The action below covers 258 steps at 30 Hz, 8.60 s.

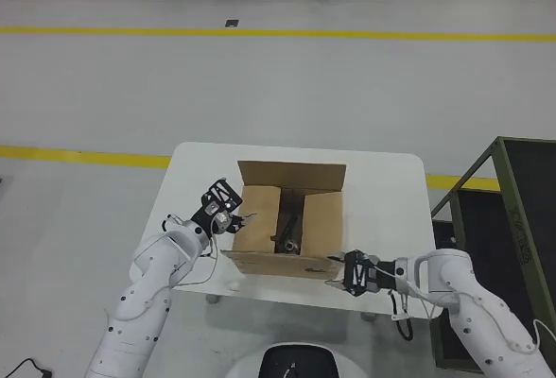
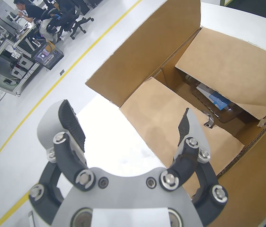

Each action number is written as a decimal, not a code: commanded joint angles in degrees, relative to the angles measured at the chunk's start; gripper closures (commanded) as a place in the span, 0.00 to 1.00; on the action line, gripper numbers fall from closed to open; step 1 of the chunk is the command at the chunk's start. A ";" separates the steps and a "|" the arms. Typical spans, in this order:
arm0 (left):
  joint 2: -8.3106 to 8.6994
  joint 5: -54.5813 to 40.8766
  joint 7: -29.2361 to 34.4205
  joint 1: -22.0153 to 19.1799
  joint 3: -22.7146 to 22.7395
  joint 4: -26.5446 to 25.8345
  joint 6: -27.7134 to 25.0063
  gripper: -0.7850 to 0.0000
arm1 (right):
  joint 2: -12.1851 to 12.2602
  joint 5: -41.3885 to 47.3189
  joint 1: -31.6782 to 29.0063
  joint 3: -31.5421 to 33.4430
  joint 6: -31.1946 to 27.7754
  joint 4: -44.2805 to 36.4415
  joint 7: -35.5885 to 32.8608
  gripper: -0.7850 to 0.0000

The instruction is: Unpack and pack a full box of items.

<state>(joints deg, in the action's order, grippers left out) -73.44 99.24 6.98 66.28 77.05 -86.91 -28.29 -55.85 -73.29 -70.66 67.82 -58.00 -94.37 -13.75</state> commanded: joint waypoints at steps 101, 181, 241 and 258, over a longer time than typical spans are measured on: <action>1.91 -1.14 0.89 0.27 -2.35 -0.54 0.97 0.00 | 2.34 4.04 3.30 -12.01 7.26 13.26 16.41 0.94; -11.08 7.17 41.39 -12.91 -33.48 15.81 30.16 0.00 | 6.66 5.60 -13.04 11.82 12.69 -2.53 5.31 0.80; -11.09 -23.79 38.43 -1.68 -4.84 -3.40 28.85 1.00 | 5.90 7.03 -13.19 11.69 11.85 -1.23 5.95 0.76; -10.03 -27.96 37.07 -1.81 -1.92 -3.41 24.68 1.00 | 5.45 6.56 -11.46 10.22 11.70 0.44 6.79 0.76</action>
<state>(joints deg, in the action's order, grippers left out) -83.59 69.66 43.86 64.74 75.64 -90.29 -2.59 -50.38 -66.71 -82.25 78.04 -46.33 -93.98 -6.99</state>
